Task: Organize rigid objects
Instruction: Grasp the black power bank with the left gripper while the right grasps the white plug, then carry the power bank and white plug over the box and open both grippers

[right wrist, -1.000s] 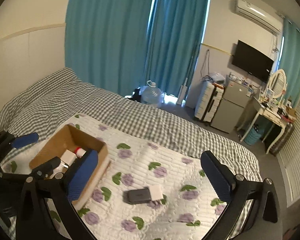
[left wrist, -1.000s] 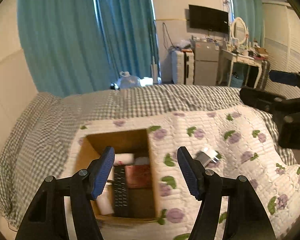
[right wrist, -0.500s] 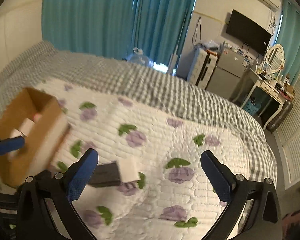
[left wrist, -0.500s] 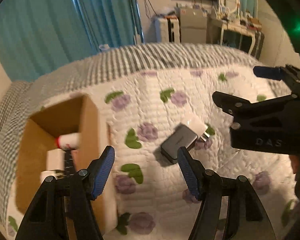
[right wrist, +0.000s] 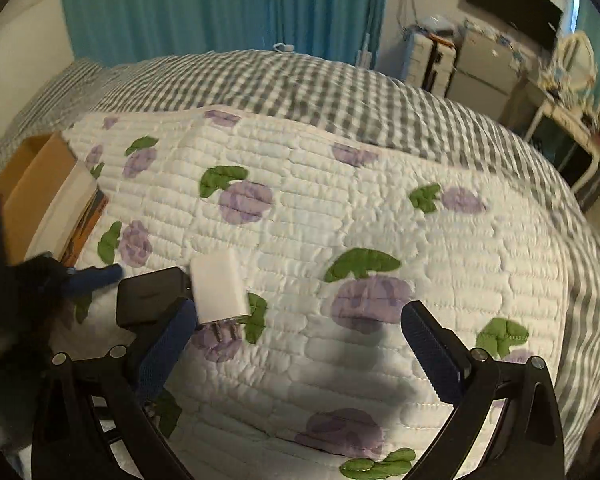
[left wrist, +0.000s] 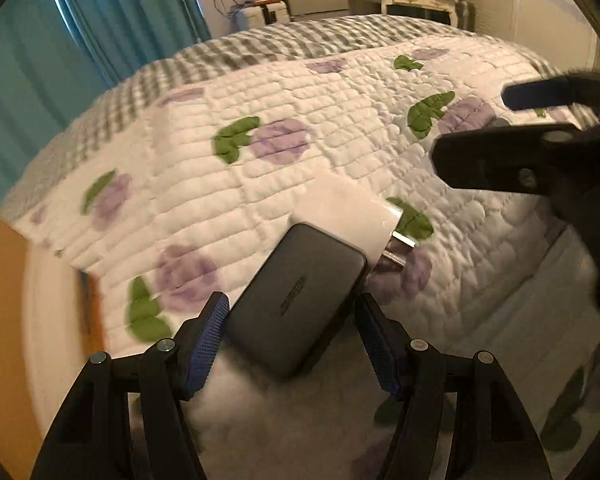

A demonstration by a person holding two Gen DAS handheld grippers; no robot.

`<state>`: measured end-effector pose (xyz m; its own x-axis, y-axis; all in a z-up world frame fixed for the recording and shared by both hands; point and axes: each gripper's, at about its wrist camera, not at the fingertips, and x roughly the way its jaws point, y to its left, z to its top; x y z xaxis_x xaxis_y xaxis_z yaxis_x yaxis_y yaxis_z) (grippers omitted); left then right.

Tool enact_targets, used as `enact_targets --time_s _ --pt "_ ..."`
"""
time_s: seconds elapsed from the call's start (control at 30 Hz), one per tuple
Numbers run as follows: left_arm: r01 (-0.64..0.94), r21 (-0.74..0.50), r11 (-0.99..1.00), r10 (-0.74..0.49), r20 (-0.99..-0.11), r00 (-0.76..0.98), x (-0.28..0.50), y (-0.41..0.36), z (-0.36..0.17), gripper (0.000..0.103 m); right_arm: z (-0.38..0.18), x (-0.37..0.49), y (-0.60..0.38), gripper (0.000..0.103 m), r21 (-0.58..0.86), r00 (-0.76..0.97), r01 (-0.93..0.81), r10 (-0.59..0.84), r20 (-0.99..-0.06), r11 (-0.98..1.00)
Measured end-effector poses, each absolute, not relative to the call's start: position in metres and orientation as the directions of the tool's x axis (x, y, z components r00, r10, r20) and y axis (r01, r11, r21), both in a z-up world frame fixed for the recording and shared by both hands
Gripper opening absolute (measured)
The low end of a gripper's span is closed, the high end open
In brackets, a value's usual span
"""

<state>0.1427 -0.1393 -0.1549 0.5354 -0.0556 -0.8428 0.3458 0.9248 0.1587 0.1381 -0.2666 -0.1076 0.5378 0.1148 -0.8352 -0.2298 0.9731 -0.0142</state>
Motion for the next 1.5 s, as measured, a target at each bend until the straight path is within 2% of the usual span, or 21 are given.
enact_targets --time_s 0.1,0.17,0.23,0.3,0.63,0.77,0.9,1.13,1.2,1.27,1.37,1.5 --pt "0.354 0.155 0.922 -0.08 -0.82 0.567 0.139 -0.14 -0.157 0.069 -0.112 0.14 -0.276 0.102 0.019 0.523 -0.193 0.119 -0.844 0.981" --pt "0.361 0.141 0.922 -0.106 -0.804 0.585 0.132 -0.138 -0.157 0.065 -0.114 0.141 -0.277 0.103 0.026 0.517 -0.184 0.119 -0.848 0.982" --pt "0.357 0.121 0.926 -0.122 -0.8 0.587 0.122 -0.133 -0.154 0.054 -0.114 0.141 -0.276 0.102 0.021 0.516 -0.186 0.115 -0.849 0.982" --pt "0.334 0.09 0.938 -0.126 -0.809 0.575 0.115 -0.127 -0.149 0.049 -0.114 0.14 -0.273 0.102 0.006 0.521 -0.194 0.108 -0.847 0.981" --pt "0.05 0.001 0.999 -0.029 -0.798 0.602 0.091 -0.088 -0.125 0.045 -0.115 0.136 -0.254 0.101 -0.056 0.539 -0.259 0.097 -0.837 0.964" --pt "-0.011 -0.027 1.0 -0.016 -0.802 0.597 0.09 -0.078 -0.124 0.044 -0.124 0.134 -0.233 0.094 -0.088 0.518 -0.34 0.109 -0.849 0.936" --pt "-0.013 -0.009 1.0 0.001 -0.801 0.599 0.088 -0.079 -0.124 0.044 -0.135 0.135 -0.211 0.079 -0.119 0.488 -0.416 0.111 -0.866 0.901" --pt "-0.004 0.009 1.0 0.01 -0.804 0.594 0.091 -0.082 -0.125 0.044 -0.159 0.156 -0.195 0.074 -0.114 0.429 -0.452 0.103 -0.897 0.885" --pt "-0.002 0.017 1.0 0.015 -0.807 0.59 0.09 -0.084 -0.126 0.044 -0.164 0.158 -0.194 0.066 -0.104 0.411 -0.457 0.106 -0.905 0.883" --pt "-0.004 0.025 1.0 0.023 -0.809 0.588 0.089 -0.086 -0.126 0.044 -0.165 0.158 -0.194 0.062 -0.109 0.411 -0.456 0.1 -0.906 0.883" --pt "-0.002 0.034 0.999 0.029 -0.81 0.585 0.088 -0.088 -0.125 0.044 -0.164 0.156 -0.196 0.042 -0.107 0.412 -0.454 0.102 -0.906 0.885" --pt "-0.005 0.039 0.999 0.035 -0.812 0.582 0.085 -0.088 -0.123 0.044 -0.158 0.146 -0.2 0.041 -0.11 0.432 -0.455 0.112 -0.895 0.884"
